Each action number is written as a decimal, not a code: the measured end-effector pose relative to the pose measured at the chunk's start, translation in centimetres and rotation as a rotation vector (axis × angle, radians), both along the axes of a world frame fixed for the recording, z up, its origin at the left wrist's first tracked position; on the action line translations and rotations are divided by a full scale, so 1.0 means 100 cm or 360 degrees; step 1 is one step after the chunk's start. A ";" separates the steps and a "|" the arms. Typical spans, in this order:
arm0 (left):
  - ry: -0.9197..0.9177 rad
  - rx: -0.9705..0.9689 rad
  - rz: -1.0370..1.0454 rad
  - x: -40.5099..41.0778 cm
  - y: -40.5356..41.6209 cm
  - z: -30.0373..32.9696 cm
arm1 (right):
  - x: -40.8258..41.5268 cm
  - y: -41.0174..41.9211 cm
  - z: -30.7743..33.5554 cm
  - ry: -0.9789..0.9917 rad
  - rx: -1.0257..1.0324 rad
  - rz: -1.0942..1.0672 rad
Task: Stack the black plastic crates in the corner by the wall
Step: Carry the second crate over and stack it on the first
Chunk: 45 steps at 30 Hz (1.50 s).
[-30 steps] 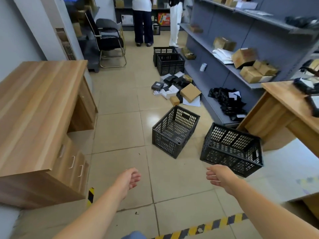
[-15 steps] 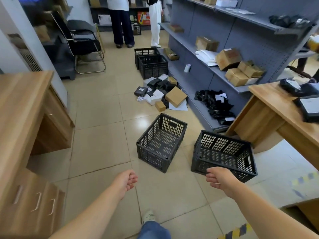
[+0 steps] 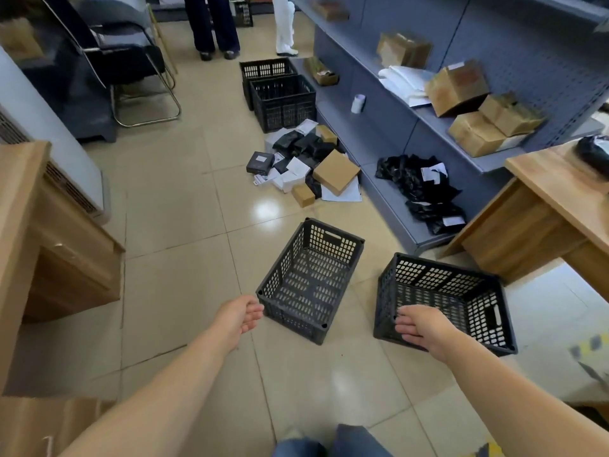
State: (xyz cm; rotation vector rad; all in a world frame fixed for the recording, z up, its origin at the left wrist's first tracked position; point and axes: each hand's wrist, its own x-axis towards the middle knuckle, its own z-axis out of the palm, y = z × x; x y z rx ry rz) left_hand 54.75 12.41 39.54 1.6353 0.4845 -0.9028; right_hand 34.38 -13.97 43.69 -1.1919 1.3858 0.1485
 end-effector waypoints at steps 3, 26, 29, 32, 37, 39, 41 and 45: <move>0.0023 0.0027 -0.0023 0.027 -0.025 -0.007 | 0.028 -0.017 -0.015 0.0042 0.0021 -0.0006; 0.0133 0.0333 -0.0129 0.262 -0.200 -0.131 | 0.230 -0.185 -0.168 0.0266 0.0310 -0.0179; 0.0144 0.0345 -0.0215 0.285 -0.213 -0.175 | 0.245 -0.187 -0.212 0.0294 0.0325 -0.0212; 0.0183 0.0343 -0.0256 0.304 -0.222 -0.226 | 0.257 -0.187 -0.265 0.0321 0.0324 -0.0272; 0.0194 0.0371 -0.0414 0.328 -0.227 -0.311 | 0.276 -0.182 -0.351 0.0301 0.0402 -0.0300; 0.0224 0.0343 -0.0422 0.338 -0.227 -0.341 | 0.282 -0.181 -0.381 0.0292 0.0432 -0.0327; 0.0271 0.0295 -0.0393 0.348 -0.227 -0.368 | 0.285 -0.181 -0.410 0.0284 0.0441 -0.0379; 0.0286 0.0340 -0.0473 0.361 -0.233 -0.415 | 0.292 -0.179 -0.451 0.0294 0.0372 -0.0416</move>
